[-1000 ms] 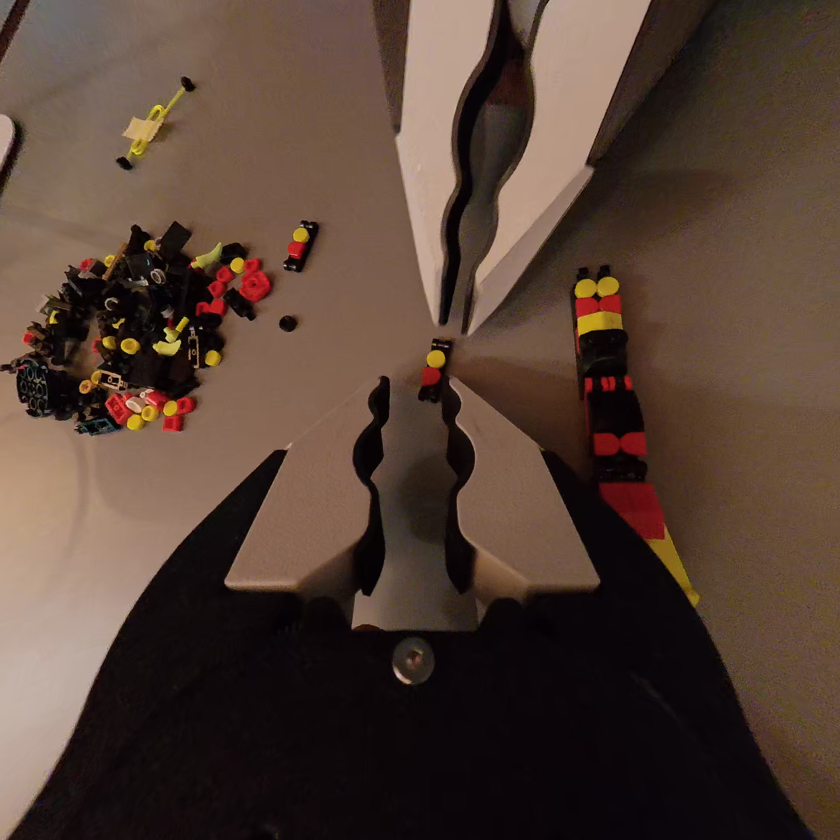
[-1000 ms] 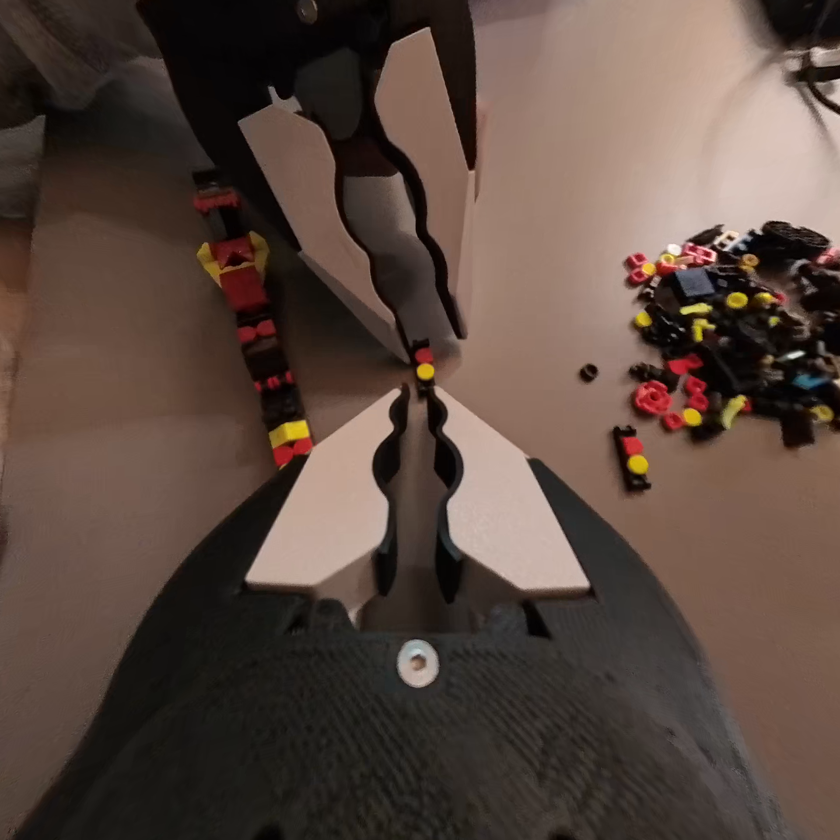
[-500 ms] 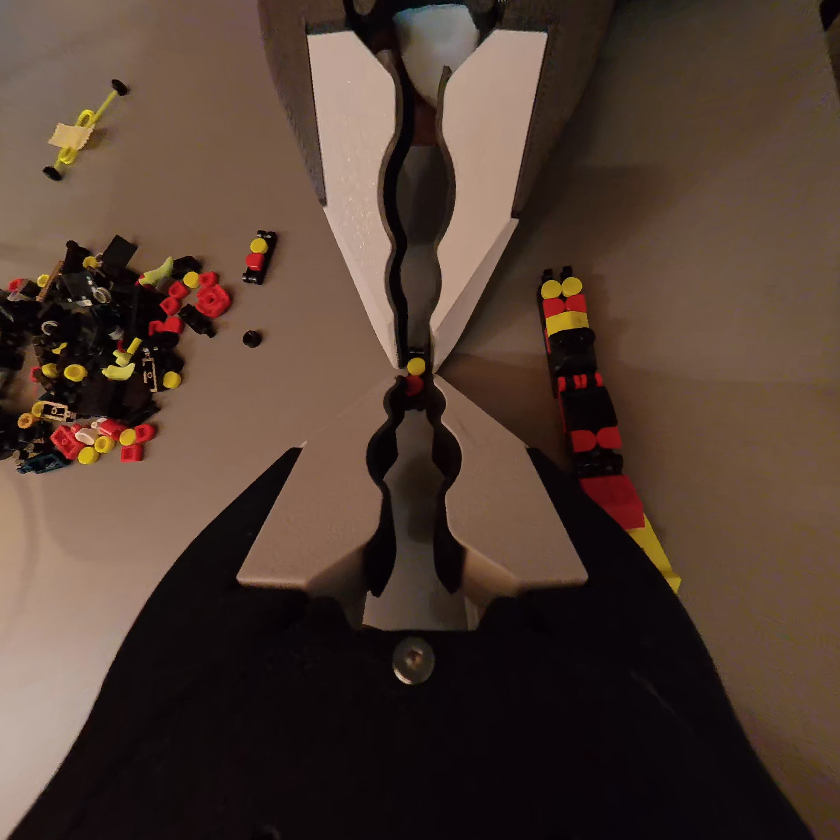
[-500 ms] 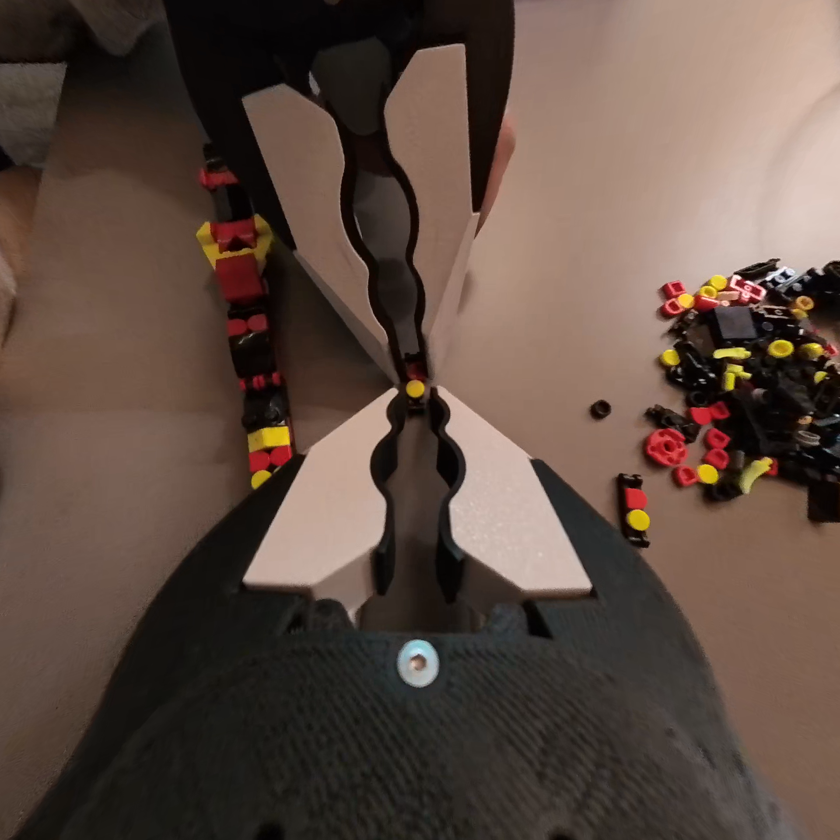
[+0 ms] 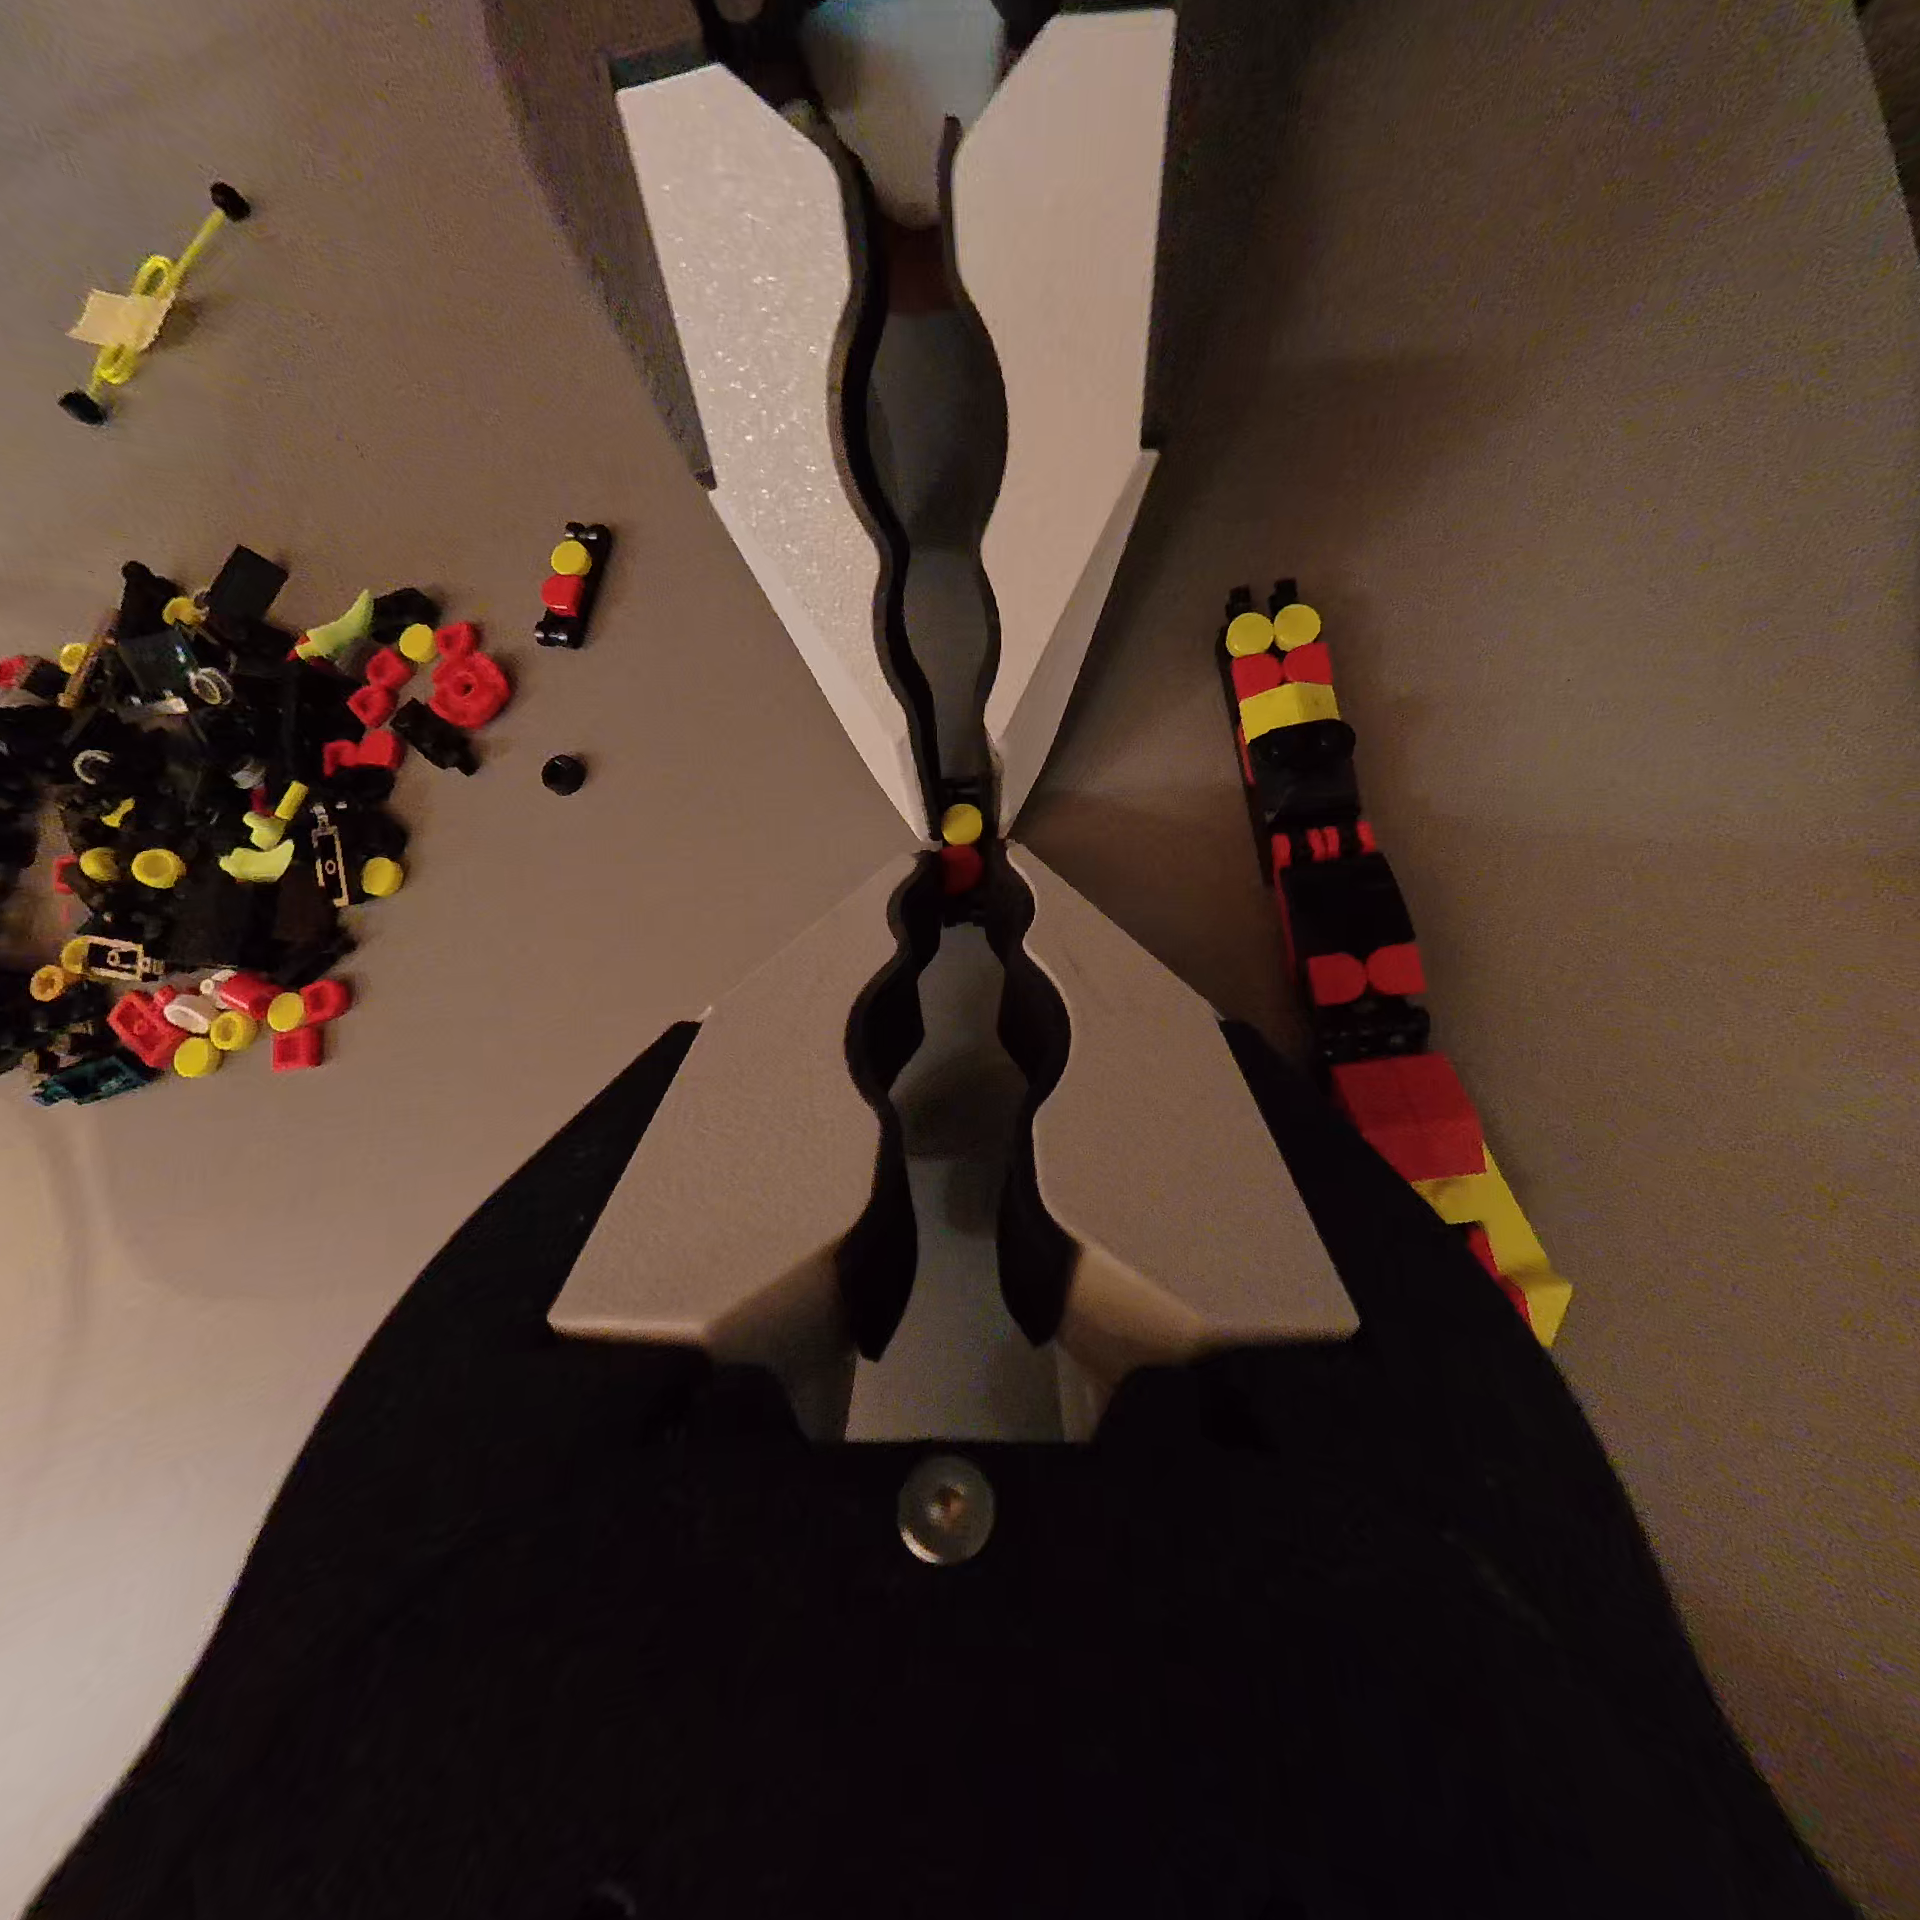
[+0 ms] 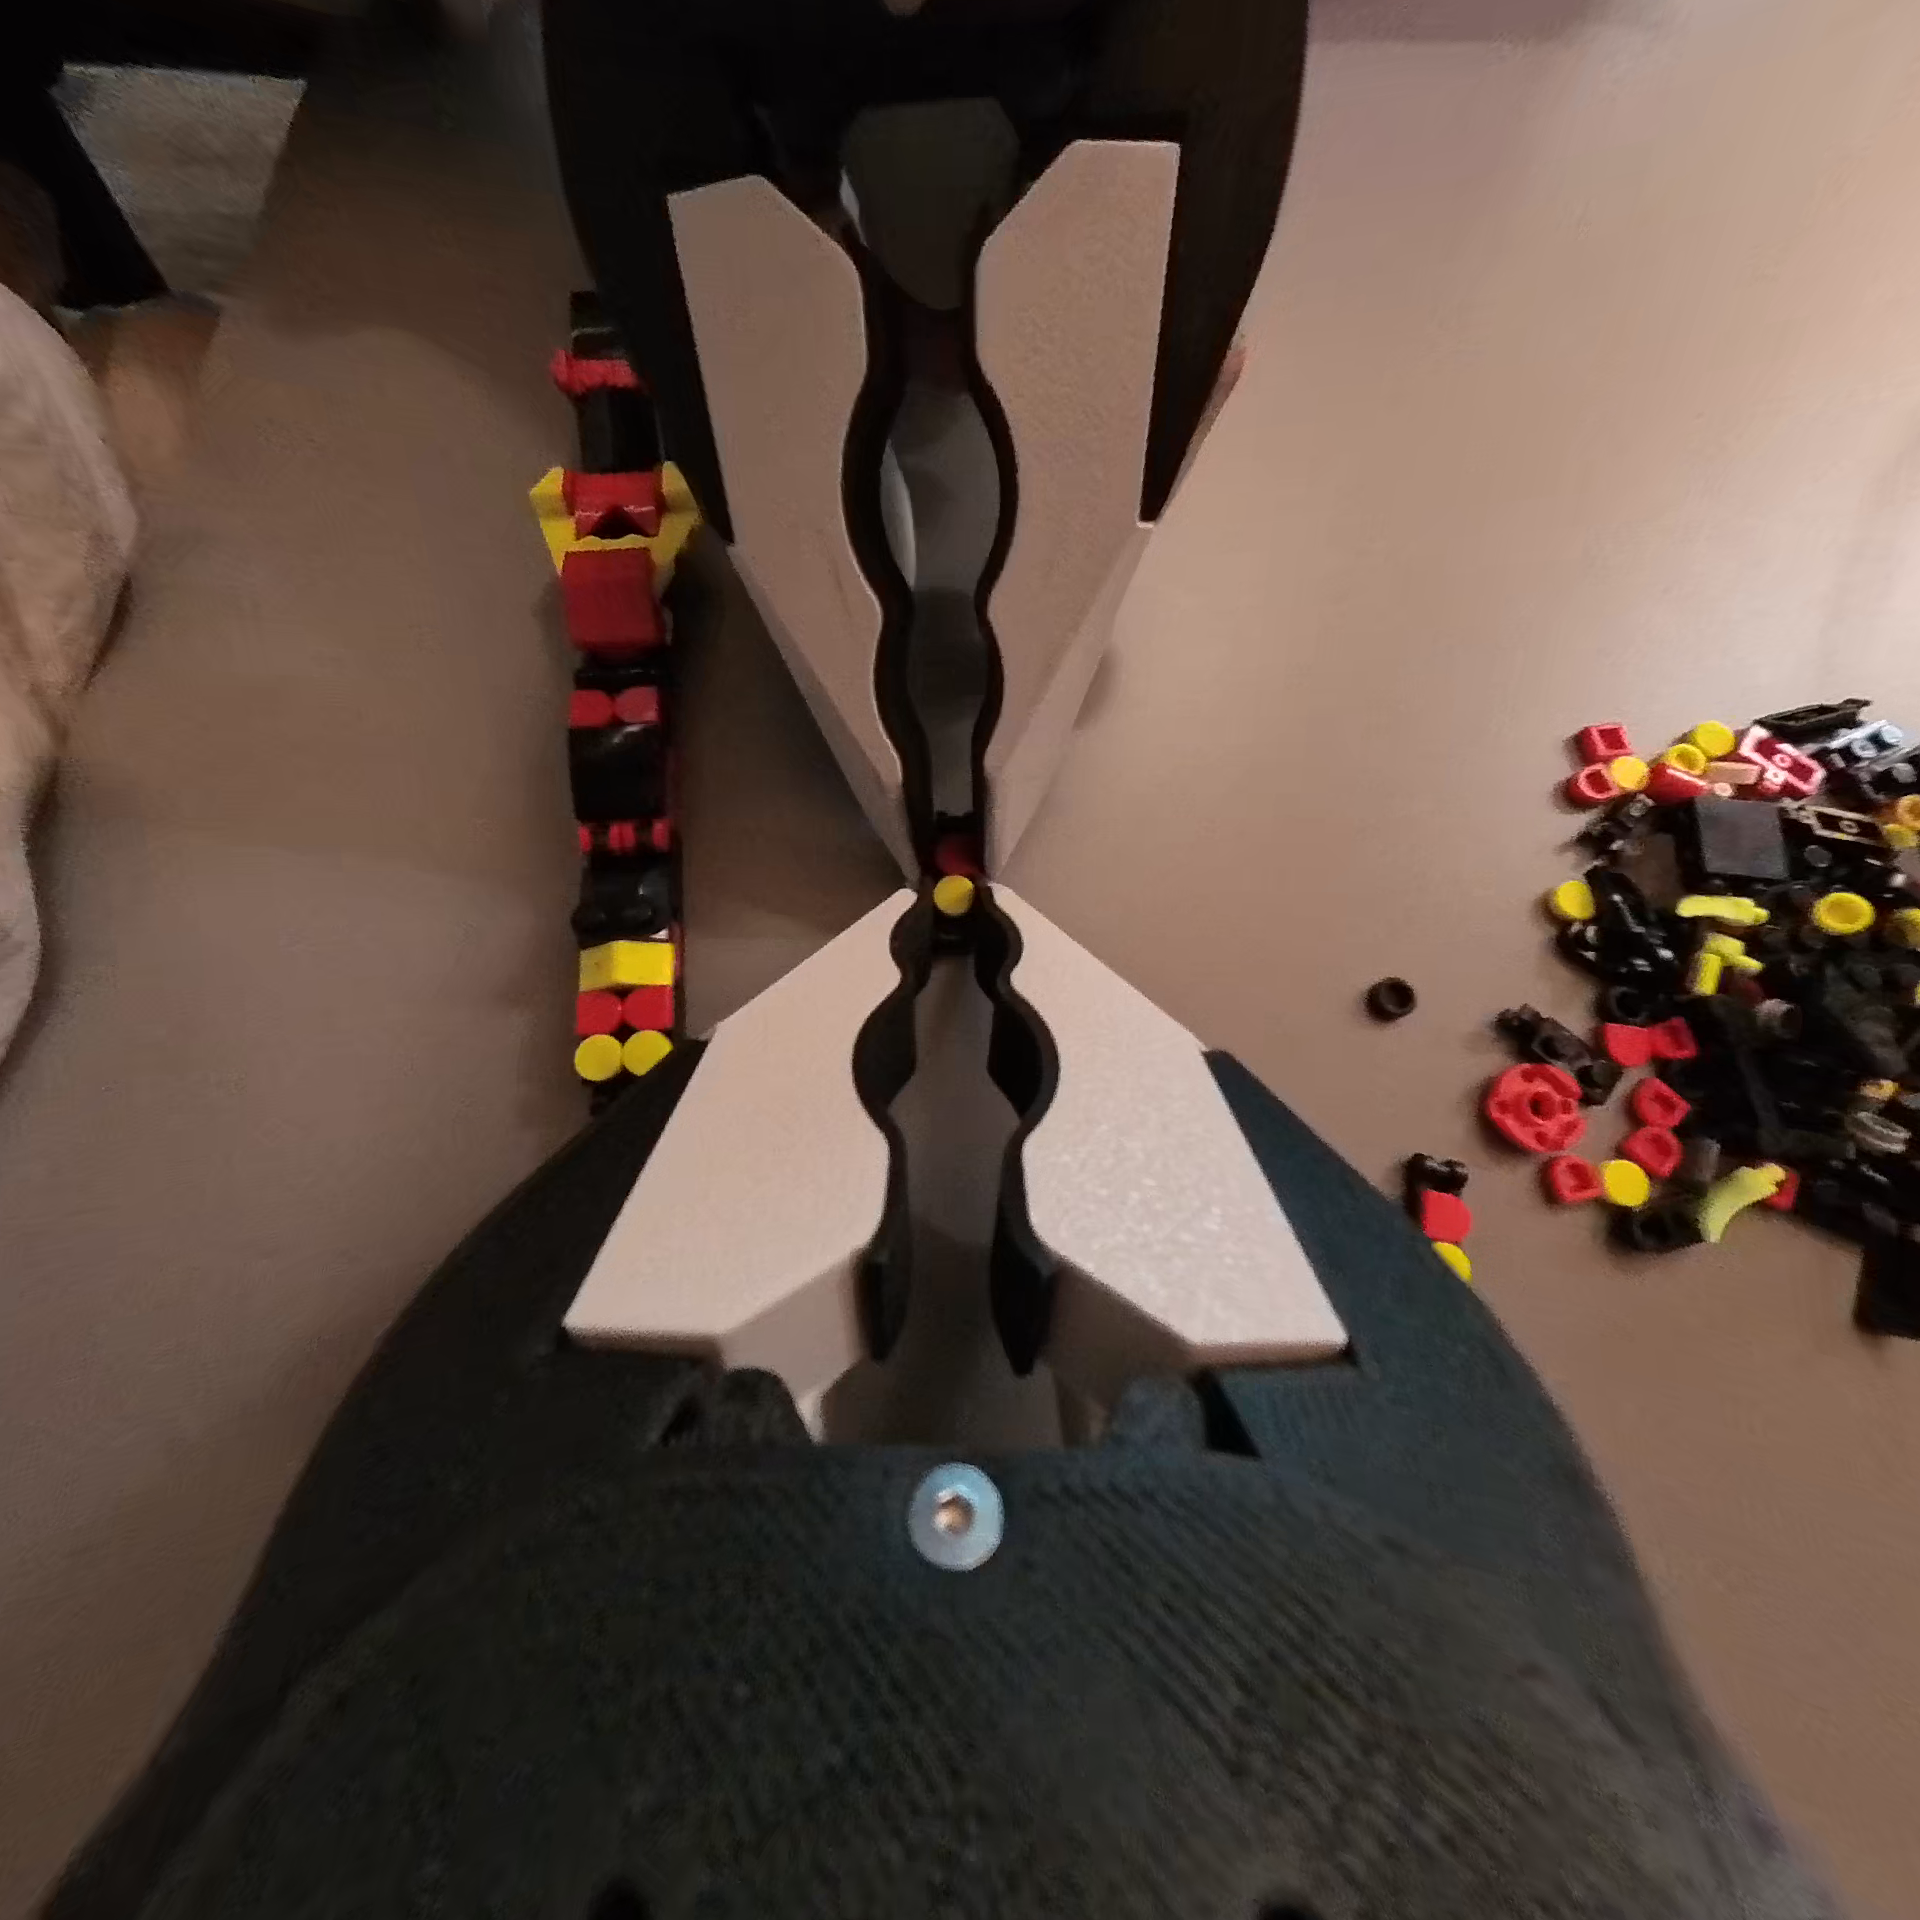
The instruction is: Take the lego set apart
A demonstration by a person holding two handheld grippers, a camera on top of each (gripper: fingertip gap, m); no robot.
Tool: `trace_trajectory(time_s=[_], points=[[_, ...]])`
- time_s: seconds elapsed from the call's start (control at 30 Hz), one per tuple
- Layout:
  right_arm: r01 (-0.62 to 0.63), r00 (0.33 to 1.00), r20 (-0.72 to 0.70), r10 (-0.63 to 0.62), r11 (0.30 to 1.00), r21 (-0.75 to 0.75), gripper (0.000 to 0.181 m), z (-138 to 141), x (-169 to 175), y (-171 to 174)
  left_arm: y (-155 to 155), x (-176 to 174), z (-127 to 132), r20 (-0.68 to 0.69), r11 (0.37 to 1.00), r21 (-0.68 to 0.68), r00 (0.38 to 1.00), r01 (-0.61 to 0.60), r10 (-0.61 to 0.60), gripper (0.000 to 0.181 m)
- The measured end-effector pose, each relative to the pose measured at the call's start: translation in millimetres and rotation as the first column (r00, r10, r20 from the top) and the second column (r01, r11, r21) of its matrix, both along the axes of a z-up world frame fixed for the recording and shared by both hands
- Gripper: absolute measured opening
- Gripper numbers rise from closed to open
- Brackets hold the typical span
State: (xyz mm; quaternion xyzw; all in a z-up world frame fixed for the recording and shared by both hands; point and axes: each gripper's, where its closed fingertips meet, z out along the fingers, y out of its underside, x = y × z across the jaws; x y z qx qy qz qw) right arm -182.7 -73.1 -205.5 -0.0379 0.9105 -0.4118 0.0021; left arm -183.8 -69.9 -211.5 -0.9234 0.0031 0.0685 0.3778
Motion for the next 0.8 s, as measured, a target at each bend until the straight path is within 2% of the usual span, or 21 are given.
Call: trace_trajectory(time_s=[0.2, 0.57, 0.6, 0.67, 0.7, 0.73, 0.8], points=[[-0.01, 0.998, 0.064, 0.01, 1.0, -0.003, 0.004, 1, 2, 1, -1, 1, 0, -0.093, 0.994, -0.102, 0.994, 0.045, -0.055, 0.013], [-0.004, 0.985, 0.173, 0.005, 1.0, -0.008, 0.004, 3, 2, 1, -1, 2, -1, -0.108, 0.993, -0.108, 0.993, 0.045, -0.057, 0.012], [0.007, 0.978, 0.206, 0.004, 0.999, -0.051, 0.005, 10, 3, -2, -1, 3, -1, -0.104, 0.992, -0.112, 0.993, 0.053, -0.065, 0.013], [0.144, 0.88, 0.475, 0.023, 0.939, -0.313, 0.003, 66, -4, -14, 1, 5, -1, -0.097, 0.992, -0.11, 0.993, 0.059, -0.07, 0.013], [0.152, 0.904, 0.428, -0.008, 0.941, -0.302, 0.004, 64, -12, -12, 1, 5, -2, -0.104, 0.992, -0.112, 0.992, 0.064, -0.075, 0.013], [0.121, 0.956, 0.288, -0.046, 0.962, -0.246, 0.005, 51, -17, -7, 1, 5, -2, -0.098, 0.992, -0.108, 0.993, 0.059, -0.07, 0.013], [0.097, 0.96, 0.277, -0.04, 0.976, -0.196, 0.005, 41, -7, -1, 1, 5, -2, -0.075, 0.994, -0.093, 0.996, 0.05, -0.057, 0.013]])
